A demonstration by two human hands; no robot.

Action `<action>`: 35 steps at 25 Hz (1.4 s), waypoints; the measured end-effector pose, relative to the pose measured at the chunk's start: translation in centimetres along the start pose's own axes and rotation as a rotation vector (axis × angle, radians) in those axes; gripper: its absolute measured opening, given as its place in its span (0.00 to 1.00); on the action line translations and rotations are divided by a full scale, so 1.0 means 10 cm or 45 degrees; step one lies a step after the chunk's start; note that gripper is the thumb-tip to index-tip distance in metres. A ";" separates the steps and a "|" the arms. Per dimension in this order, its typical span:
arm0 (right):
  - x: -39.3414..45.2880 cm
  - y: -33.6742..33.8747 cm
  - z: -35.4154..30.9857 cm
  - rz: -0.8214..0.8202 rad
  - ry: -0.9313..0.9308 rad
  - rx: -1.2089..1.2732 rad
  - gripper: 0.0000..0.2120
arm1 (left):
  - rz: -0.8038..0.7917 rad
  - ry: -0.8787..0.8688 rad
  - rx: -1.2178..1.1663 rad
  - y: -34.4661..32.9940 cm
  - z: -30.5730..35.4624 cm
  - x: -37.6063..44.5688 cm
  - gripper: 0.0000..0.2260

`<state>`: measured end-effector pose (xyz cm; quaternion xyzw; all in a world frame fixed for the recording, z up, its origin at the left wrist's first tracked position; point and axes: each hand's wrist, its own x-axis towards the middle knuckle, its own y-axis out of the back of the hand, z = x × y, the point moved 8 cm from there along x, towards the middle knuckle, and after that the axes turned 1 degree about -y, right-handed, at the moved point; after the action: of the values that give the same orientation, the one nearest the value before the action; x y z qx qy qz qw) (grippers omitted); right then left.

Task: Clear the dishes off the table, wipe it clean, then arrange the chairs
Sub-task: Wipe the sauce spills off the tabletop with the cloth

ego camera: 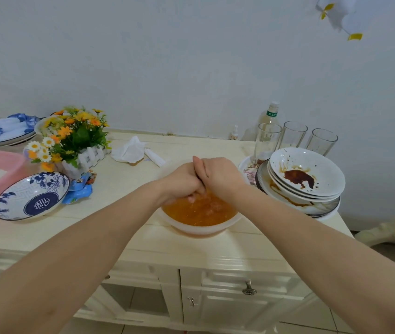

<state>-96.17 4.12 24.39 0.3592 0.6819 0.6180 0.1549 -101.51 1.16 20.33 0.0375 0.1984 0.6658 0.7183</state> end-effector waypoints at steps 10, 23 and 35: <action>-0.38 0.23 0.56 0.075 -0.260 0.888 0.10 | 0.241 -0.014 0.391 0.03 0.36 -0.22 0.33; -1.96 0.44 2.01 0.151 -0.672 1.403 0.03 | 0.305 0.004 -0.099 -1.83 0.75 -0.20 0.28; -2.32 0.04 2.15 0.159 -0.391 0.513 0.16 | 0.466 -0.226 1.285 -2.33 0.26 -0.09 0.21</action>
<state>-65.85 4.06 15.37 0.5139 0.7361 0.4164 0.1436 -78.69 -1.78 15.48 0.4676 0.4222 0.5963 0.4975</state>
